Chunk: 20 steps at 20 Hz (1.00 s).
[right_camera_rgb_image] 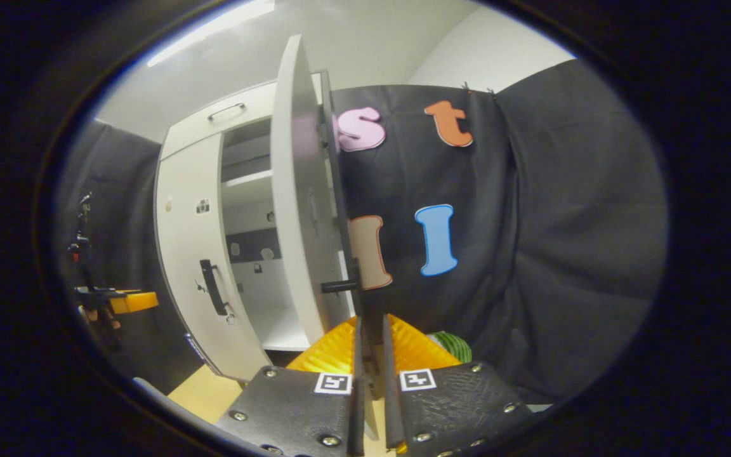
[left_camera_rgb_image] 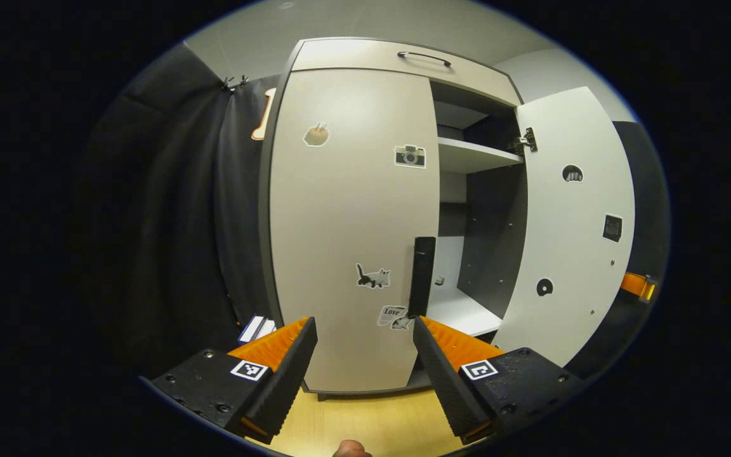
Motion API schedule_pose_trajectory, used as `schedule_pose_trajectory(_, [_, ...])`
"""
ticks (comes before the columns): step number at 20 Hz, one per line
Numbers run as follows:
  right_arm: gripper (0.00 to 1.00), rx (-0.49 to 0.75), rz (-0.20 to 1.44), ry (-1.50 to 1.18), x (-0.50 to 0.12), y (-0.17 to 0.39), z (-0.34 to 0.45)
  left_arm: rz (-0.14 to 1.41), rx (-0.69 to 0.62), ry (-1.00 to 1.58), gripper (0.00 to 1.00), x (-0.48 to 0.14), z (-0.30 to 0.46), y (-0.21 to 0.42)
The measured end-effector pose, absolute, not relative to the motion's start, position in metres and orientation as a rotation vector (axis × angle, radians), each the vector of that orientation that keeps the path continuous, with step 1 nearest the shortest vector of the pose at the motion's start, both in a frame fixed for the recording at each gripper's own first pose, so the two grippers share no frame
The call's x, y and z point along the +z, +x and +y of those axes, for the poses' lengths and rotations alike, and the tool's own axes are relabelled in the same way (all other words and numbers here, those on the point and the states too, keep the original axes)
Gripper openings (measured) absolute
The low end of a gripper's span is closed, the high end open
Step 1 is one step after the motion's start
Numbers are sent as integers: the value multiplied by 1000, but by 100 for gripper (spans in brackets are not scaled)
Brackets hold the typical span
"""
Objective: Open the right door of the double-door shoe cabinet with the right hand, and open the left door with the left hand.
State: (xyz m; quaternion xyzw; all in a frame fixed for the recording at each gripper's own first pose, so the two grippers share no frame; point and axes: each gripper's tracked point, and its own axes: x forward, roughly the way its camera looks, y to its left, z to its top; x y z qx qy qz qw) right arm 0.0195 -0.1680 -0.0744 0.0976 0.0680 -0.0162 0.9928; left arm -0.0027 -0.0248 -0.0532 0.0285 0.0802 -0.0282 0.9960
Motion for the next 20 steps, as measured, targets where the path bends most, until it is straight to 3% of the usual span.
schedule_pose_trajectory(12, [13, -273, 142, 196, -80, -87, -267, 179, -100, 115, 95, -72, -76, 75])
schedule_pose_trajectory(20, [13, -337, 164, 166, -82, -102, -293, 131, -18, 119, 95, -70, -83, 121])
